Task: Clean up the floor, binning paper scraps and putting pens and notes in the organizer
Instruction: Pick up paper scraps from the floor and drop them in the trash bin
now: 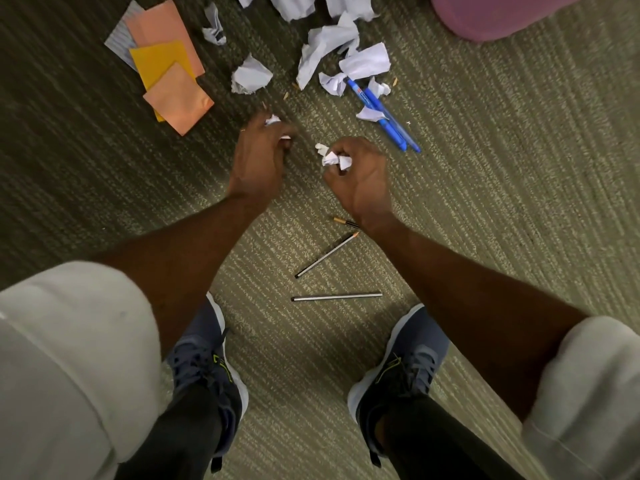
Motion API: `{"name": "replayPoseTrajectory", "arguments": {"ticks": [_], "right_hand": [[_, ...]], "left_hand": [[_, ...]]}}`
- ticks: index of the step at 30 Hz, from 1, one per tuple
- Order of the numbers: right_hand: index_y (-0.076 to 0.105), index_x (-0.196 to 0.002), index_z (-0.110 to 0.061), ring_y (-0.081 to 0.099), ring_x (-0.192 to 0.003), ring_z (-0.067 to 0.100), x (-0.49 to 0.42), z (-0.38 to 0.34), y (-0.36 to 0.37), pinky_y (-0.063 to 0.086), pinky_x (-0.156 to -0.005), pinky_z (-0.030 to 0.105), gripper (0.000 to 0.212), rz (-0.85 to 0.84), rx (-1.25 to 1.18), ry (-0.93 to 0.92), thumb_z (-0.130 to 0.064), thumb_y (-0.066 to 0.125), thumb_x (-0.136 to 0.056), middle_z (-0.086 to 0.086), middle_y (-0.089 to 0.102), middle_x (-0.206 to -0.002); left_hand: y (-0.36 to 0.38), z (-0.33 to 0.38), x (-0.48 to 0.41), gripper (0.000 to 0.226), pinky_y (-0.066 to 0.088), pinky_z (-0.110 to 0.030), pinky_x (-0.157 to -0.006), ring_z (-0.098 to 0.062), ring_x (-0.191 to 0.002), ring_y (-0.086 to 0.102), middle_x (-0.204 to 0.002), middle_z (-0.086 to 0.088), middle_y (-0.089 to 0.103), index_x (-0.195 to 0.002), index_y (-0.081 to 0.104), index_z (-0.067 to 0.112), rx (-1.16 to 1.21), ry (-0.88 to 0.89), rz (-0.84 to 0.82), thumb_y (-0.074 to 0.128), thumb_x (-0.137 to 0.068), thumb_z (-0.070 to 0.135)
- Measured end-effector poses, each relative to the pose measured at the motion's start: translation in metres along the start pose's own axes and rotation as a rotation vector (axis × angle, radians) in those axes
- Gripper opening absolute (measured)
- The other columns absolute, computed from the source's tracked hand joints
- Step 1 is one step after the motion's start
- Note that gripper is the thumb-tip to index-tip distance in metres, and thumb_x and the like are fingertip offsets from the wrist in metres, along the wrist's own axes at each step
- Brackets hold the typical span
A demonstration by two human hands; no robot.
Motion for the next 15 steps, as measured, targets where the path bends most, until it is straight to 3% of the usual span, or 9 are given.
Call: {"name": "replayPoseTrajectory", "arguments": {"ticks": [4,9,12,15], "right_hand": [[0.068,-0.092,-0.011,0.058,-0.080,0.014,-0.008,-0.016,0.014,0.040,-0.070,0.021,0.017,-0.102,0.090,-0.135,-0.009,0.069,-0.075,0.004,0.061,-0.098],[0.068,-0.099,-0.018,0.056,-0.084,0.013,-0.018,-0.007,0.028,0.044,-0.073,0.025,0.020,-0.150,0.162,-0.140,-0.012,0.064,-0.080,0.002,0.059,-0.103],[0.068,-0.100,-0.018,0.058,-0.082,0.017,-0.022,-0.006,0.028,0.043,-0.071,0.026,0.019,-0.123,0.177,-0.124,-0.012,0.062,-0.082,0.003,0.062,-0.099],[0.068,-0.098,-0.017,0.057,-0.078,0.017,-0.025,-0.008,0.026,0.041,-0.067,0.026,0.016,-0.114,0.208,-0.129,-0.013,0.062,-0.083,0.004,0.063,-0.094]], "left_hand": [[-0.023,-0.015,0.002,0.039,0.052,-0.038,-0.087,-0.025,-0.096,0.063,-0.106,-0.011,0.069,-0.111,0.071,0.013,0.044,0.008,0.050,0.044,-0.088,-0.003],[-0.051,-0.036,-0.014,0.027,0.043,-0.035,-0.088,-0.022,-0.105,0.052,-0.111,-0.016,0.064,-0.116,0.064,0.009,0.056,-0.079,0.256,0.046,-0.101,0.023],[-0.047,-0.056,-0.046,0.049,0.045,-0.037,-0.099,-0.029,-0.125,0.049,-0.132,-0.017,0.052,-0.130,0.055,0.019,0.044,-0.181,0.137,0.059,-0.093,0.050],[-0.038,-0.064,-0.070,0.058,0.039,-0.039,-0.110,-0.033,-0.138,0.039,-0.149,-0.016,0.039,-0.137,0.050,0.015,-0.038,-0.186,0.009,0.065,-0.090,0.045]]}}
Point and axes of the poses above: each hand's wrist, its own x-axis away from the middle knuckle, its own y-axis out of the palm, z = x × y, the point moved 6 cm from there along -x, towards the middle knuckle
